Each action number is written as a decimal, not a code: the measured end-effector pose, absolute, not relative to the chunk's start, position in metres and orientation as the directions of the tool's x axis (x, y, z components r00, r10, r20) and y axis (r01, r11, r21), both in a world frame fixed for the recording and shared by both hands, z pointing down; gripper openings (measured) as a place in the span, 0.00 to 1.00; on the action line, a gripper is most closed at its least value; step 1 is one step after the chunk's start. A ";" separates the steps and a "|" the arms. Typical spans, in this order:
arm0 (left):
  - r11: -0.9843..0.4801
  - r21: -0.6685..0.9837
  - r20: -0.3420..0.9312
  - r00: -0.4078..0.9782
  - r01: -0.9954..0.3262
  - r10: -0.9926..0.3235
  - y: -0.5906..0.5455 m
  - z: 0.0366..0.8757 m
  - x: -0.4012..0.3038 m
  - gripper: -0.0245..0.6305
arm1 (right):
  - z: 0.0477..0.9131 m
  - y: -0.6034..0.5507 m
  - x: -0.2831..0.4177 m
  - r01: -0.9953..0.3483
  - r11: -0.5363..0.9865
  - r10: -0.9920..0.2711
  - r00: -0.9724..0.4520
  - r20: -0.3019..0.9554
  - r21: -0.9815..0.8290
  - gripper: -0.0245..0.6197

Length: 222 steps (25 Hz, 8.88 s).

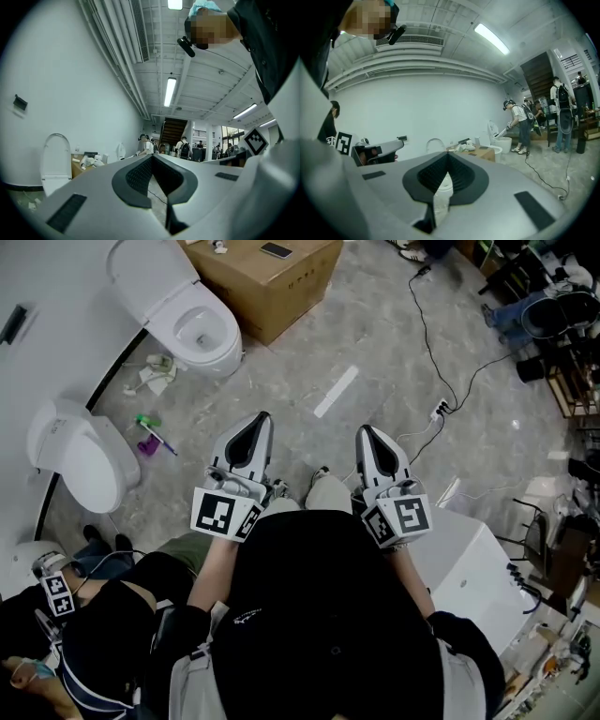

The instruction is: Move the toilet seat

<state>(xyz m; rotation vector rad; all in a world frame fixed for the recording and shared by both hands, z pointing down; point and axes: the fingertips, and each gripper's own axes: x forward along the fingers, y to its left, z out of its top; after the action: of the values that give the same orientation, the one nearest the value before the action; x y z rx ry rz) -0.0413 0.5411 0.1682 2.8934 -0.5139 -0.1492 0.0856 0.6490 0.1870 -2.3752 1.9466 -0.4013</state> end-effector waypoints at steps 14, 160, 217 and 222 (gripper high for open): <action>-0.838 0.207 -0.032 0.853 -0.505 -0.521 0.479 0.178 -0.050 0.05 | 0.196 0.556 0.106 -0.978 -0.044 -0.986 0.009 0.168 -0.205 0.06; -0.667 0.187 0.594 0.624 -0.721 -0.508 -0.019 0.742 0.001 0.13 | 0.746 -0.024 0.030 -0.363 0.930 -0.203 -0.644 0.738 -0.060 0.06; -0.985 0.168 0.942 0.285 0.049 0.175 0.034 0.910 0.012 0.46 | 0.919 0.037 0.035 0.303 0.940 0.221 -0.179 0.959 -0.160 0.45; -0.986 0.160 0.945 0.283 0.042 0.166 0.035 0.911 0.012 0.46 | 0.920 0.037 0.035 0.309 0.941 0.198 -0.174 0.965 -0.138 0.45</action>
<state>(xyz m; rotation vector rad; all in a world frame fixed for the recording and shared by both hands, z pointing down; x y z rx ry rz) 0.0119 0.0346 0.9113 2.4313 0.1982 1.8107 0.0352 0.0367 0.9199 0.9482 4.3729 0.2557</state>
